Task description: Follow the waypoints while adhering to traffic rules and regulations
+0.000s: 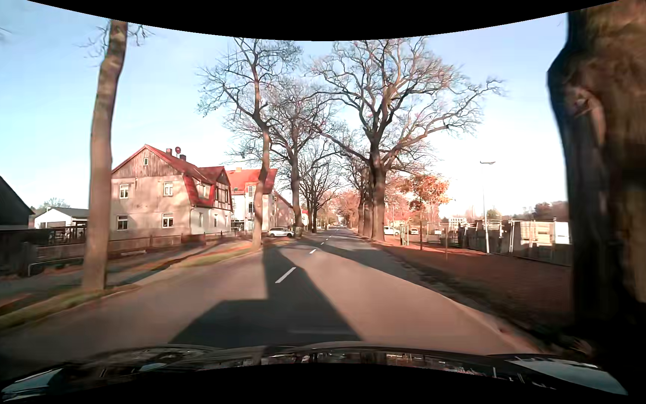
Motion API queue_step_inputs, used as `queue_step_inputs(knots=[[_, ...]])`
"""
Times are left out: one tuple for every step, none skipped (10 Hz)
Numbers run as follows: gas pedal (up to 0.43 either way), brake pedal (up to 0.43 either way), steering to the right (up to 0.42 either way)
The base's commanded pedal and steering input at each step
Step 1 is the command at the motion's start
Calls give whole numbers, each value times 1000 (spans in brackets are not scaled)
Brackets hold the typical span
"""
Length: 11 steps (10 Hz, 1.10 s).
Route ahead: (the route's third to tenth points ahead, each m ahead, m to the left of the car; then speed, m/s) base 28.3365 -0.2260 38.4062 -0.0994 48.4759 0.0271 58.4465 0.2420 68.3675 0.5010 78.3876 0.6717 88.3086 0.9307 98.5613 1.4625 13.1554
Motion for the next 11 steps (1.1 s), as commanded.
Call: queue_step_inputs(knots=[[130, 0, -1], [130, 0, -1], [130, 0, -1], [138, 0, -1], [138, 0, -1], [138, 0, -1], [138, 0, -1], [138, 0, -1], [138, 0, -1], [138, 0, 0], [138, 0, 0]])
